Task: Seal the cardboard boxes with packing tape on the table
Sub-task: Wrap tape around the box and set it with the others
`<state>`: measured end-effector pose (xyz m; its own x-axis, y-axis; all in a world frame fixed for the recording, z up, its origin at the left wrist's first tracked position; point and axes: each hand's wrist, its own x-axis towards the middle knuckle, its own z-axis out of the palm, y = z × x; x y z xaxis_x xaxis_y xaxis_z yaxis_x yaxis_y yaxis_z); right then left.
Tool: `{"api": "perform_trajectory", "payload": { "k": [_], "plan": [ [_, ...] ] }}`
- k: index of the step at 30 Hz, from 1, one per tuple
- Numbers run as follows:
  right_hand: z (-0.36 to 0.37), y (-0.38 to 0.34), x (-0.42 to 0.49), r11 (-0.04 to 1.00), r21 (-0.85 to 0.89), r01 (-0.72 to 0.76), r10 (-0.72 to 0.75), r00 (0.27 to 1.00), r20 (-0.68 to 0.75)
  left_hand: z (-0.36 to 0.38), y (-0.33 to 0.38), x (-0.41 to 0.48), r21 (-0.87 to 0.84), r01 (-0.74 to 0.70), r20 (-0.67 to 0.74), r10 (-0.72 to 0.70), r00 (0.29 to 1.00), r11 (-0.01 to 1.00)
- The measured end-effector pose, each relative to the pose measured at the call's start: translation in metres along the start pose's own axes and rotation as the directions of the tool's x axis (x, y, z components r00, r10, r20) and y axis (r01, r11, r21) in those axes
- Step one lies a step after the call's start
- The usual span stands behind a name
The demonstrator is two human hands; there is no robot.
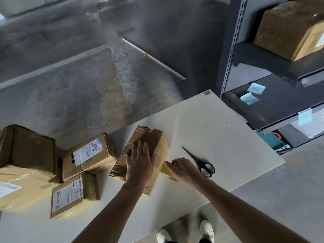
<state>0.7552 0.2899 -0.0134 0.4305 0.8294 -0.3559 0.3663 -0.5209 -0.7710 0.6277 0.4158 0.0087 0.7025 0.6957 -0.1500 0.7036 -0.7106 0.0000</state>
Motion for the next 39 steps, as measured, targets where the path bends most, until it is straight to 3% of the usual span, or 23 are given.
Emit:
{"api": "perform_trajectory", "payload": {
  "k": [16, 25, 30, 39],
  "plan": [
    [0.013, 0.011, -0.003, 0.985, 0.167, -0.036, 0.027, 0.998, 0.056, 0.019, 0.005, 0.005, 0.108, 0.001, -0.104, 0.011, 0.995, 0.994],
    [0.019, 0.010, -0.005, 0.976, 0.216, 0.019, -0.045, 0.992, 0.115, 0.022, -0.018, 0.021, 0.058, -0.214, -0.169, 0.221, 0.961, 0.975],
    [0.028, 0.010, 0.003, 0.986, 0.167, 0.000, -0.020, 0.993, 0.120, 0.025, -0.027, 0.023, 0.010, -0.298, -0.193, 0.294, 0.936, 0.955],
    [0.031, 0.008, 0.011, 0.997, 0.052, -0.061, 0.059, 0.997, 0.047, 0.024, -0.036, 0.026, -0.010, -0.320, -0.193, 0.312, 0.930, 0.947]
  ]
}}
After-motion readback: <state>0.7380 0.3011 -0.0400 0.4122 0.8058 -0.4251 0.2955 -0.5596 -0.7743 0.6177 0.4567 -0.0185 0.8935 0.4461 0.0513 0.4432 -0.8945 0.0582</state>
